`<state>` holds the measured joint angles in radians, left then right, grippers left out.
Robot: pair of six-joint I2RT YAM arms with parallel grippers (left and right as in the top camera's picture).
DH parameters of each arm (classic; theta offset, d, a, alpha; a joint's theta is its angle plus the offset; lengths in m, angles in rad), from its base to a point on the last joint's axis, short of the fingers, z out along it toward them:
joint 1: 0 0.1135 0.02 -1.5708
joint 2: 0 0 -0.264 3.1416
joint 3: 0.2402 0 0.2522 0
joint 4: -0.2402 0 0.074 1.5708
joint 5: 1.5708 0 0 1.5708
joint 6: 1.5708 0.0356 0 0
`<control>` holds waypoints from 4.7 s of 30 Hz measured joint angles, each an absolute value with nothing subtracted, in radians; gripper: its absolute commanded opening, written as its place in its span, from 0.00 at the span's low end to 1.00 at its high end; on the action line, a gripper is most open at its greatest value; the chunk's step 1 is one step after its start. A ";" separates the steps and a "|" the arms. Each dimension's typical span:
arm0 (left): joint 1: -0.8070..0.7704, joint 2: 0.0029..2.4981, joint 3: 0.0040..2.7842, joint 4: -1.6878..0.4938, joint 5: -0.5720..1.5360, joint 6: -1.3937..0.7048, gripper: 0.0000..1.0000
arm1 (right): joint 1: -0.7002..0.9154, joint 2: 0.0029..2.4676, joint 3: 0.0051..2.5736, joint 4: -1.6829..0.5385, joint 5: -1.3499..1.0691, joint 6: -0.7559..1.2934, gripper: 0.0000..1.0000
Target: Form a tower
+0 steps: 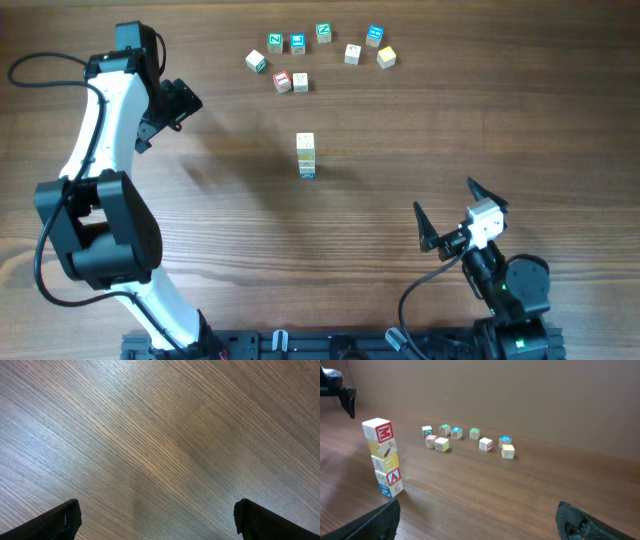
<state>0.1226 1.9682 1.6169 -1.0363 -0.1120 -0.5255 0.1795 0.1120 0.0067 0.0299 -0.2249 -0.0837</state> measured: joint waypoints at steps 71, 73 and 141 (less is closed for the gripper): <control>0.119 1.331 1.622 -1.068 -0.135 -0.509 1.00 | 0.179 0.017 0.006 0.014 -0.216 -0.092 1.00; 0.119 1.328 1.598 -1.025 -0.142 -0.502 1.00 | 0.179 0.017 0.006 0.014 -0.216 -0.092 1.00; 0.100 0.241 0.007 -0.052 0.200 -0.259 1.00 | 0.179 0.013 0.006 0.014 -0.212 -0.092 1.00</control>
<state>0.0998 0.2413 0.0074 -0.0525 0.1997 -0.2588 0.1795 0.0128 0.0063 0.0135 -0.2123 -0.0921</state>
